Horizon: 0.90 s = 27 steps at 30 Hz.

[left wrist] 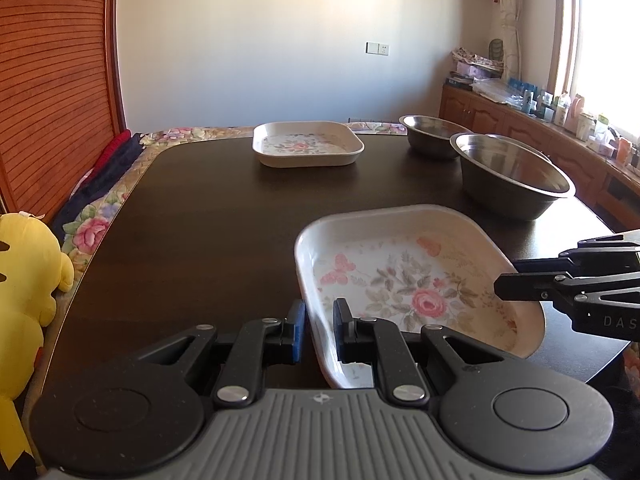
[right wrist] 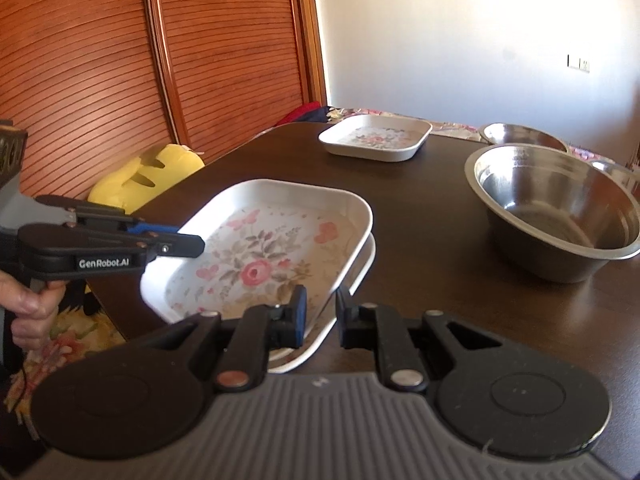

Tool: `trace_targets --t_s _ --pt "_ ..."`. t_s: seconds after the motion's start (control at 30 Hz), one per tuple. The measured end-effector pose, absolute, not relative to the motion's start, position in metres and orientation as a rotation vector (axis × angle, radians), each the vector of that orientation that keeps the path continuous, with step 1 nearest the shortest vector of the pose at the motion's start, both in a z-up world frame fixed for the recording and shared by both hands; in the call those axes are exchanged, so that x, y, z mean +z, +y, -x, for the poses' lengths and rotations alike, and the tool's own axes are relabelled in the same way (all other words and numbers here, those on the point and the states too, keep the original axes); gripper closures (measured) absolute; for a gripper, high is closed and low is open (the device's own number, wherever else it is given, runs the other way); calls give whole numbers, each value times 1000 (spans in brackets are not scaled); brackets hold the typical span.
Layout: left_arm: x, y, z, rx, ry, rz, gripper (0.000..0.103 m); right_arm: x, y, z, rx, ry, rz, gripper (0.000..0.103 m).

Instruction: Organize plates and bowls

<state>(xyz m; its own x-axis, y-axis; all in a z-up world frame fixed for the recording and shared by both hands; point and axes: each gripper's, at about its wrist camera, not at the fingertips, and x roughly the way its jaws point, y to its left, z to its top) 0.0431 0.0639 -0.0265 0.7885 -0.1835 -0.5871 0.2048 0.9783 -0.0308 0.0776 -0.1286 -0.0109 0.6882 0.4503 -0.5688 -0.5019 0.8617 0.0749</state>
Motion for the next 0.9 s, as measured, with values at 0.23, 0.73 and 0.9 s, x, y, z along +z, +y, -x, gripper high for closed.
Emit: trace_targets --t_s 0.23,0.73,0.9 --pt "-29 67 -43 -204 626 -23 88 -13 -131 -79 523 607 74 84" --pt "-24 72 -44 -196 600 8 85 -5 -147 -68 480 495 17 84" --pt "-15 71 -50 -195 578 0 85 1 -151 -71 473 485 9 84"
